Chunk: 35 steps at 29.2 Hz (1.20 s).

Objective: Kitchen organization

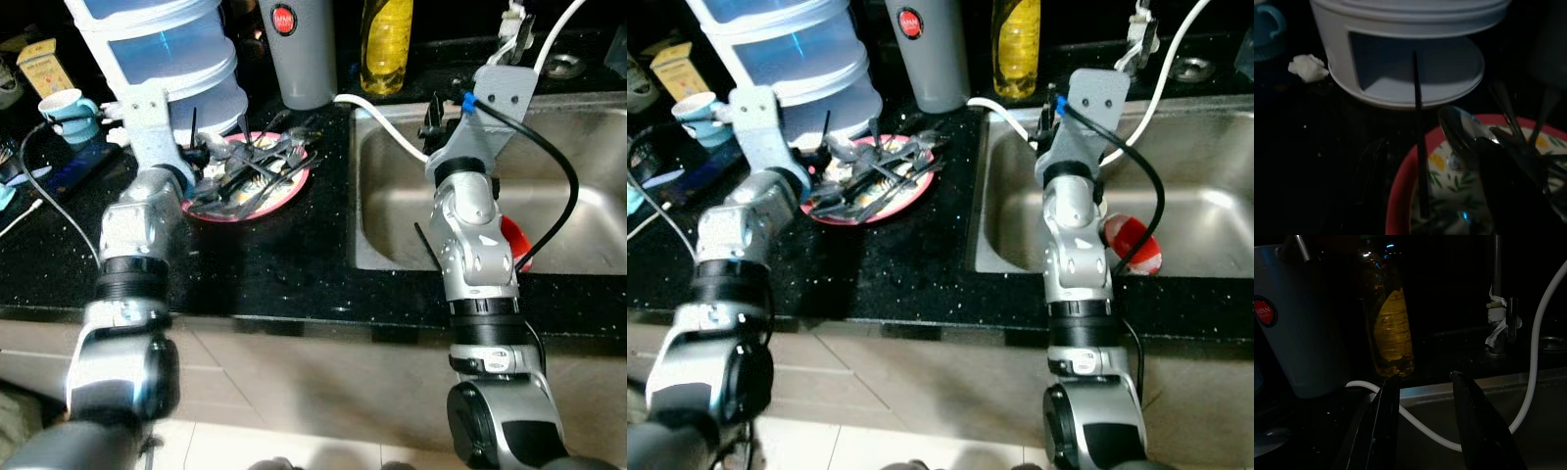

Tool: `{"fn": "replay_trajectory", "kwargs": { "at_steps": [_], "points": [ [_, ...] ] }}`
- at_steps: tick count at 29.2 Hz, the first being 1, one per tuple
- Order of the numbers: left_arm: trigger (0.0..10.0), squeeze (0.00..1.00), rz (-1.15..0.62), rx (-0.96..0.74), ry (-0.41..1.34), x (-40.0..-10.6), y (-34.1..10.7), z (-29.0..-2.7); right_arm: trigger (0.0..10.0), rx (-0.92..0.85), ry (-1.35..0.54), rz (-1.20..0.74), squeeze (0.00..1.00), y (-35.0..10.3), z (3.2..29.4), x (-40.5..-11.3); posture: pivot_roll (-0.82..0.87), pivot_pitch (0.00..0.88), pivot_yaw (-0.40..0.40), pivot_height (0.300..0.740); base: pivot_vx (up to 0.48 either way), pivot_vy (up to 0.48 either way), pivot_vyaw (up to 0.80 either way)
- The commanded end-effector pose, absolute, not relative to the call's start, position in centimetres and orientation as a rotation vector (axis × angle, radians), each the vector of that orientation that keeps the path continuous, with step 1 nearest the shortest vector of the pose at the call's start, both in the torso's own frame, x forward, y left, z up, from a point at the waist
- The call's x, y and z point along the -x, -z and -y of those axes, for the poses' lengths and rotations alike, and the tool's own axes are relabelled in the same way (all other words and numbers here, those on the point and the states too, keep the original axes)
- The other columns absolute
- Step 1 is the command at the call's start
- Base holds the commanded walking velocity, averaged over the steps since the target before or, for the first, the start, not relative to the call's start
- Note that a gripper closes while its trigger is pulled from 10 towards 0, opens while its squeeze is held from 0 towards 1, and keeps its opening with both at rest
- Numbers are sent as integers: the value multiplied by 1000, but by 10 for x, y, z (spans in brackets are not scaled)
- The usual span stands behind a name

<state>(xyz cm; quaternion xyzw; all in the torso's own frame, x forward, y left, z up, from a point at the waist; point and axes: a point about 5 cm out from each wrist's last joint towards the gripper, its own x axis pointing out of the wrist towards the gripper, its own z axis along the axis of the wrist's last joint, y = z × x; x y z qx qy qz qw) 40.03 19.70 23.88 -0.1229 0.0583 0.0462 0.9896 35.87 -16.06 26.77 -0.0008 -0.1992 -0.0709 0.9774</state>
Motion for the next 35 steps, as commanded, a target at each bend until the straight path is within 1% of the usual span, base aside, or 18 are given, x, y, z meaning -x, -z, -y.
{"fn": "replay_trajectory", "kwargs": {
  "at_steps": [1, 5, 7, 16, 17, 18, 20, 22, 25, 26, 28, 29, 30, 31, 32, 33, 34, 35],
  "points": [
    [10000, 0, -149, 249, -142, -403, -234, -212, 10000, -12, 122, 398, 0, -269, 155, -360, 107, 25, 140, 740, 0, 0, 0],
    [10000, 0, -174, 278, -146, -406, -232, -214, 10000, -10, 118, 399, 0, -269, 155, -360, 107, 25, 140, 740, 0, 0, 0],
    [10000, 0, -201, 303, -131, -408, -229, -214, 10000, -7, 120, 397, 0, -269, 156, -359, 105, 39, 138, 740, 0, 0, 0],
    [10000, 0, -231, 279, -174, -410, -227, -220, 10000, -5, 123, 391, 0, -268, 156, -357, 102, 55, 144, 740, 0, 0, 0],
    [9804, 0, -242, 304, -179, -410, -224, -222, 10000, -6, 125, 387, 0, -267, 157, -356, 103, 60, 145, 740, 0, 0, 0],
    [9255, 0, -256, 315, -189, -409, -220, -224, 10000, -6, 126, 383, 0, -266, 157, -356, 103, 62, 146, 740, 0, 0, 0],
    [9255, 0, -266, 323, -195, -409, -218, -226, 10000, -5, 127, 382, 0, -265, 157, -356, 103, 64, 146, 740, 0, 0, 0],
    [8902, 0, -290, 350, -195, -408, -211, -227, 10000, -6, 127, 380, 0, -265, 157, -356, 103, 68, 147, 740, 0, 0, 0],
    [8784, 0, -301, 364, -197, -407, -208, -228, 10000, -7, 127, 379, 0, -265, 156, -356, 103, 68, 147, 740, 0, 0, 0],
    [8549, 0, -320, 370, -207, -406, -201, -230, 10000, -8, 127, 376, 0, -265, 156, -356, 101, 70, 150, 740, 0, 0, 0],
    [8549, 0, -320, 370, -207, -406, -201, -230, 10000, -8, 127, 376, 0, -265, 156, -356, 101, 70, 150, 740, 0, 0, 0],
    [8275, 0, -326, 369, -212, -405, -199, -230, 10000, -8, 128, 375, 0, -265, 156, -356, 101, 70, 150, 740, 0, 0, 0],
    [6235, 0, -331, 369, -214, -405, -198, -230, 10000, -8, 129, 374, 0, -265, 156, -356, 98, 72, 150, 740, 0, 0, 0],
    [6235, 0, -331, 369, -214, -405, -198, -230, 10000, -8, 129, 374, 0, -265, 156, -356, 98, 72, 150, 740, 0, 0, 0],
    [4118, 0, -333, 368, -216, -405, -197, -230, 10000, -8, 130, 372, 0, -264, 157, -356, 98, 72, 150, 740, 0, 0, 0],
    [549, 0, -334, 366, -219, -405, -196, -231, 10000, -8, 131, 371, 0, -264, 157, -355, 98, 72, 150, 740, 0, 0, 0],
    [549, 0, -334, 366, -219, -405, -196, -231, 10000, -8, 131, 371, 0, -264, 157, -355, 98, 72, 150, 740, 0, 0, 0],
    [0, 0, -332, 361, -222, -405, -197, -231, 10000, -9, 132, 371, 0, -264, 157, -355, 100, 68, 149, 740, 0, 0, 0]
  ]
}}
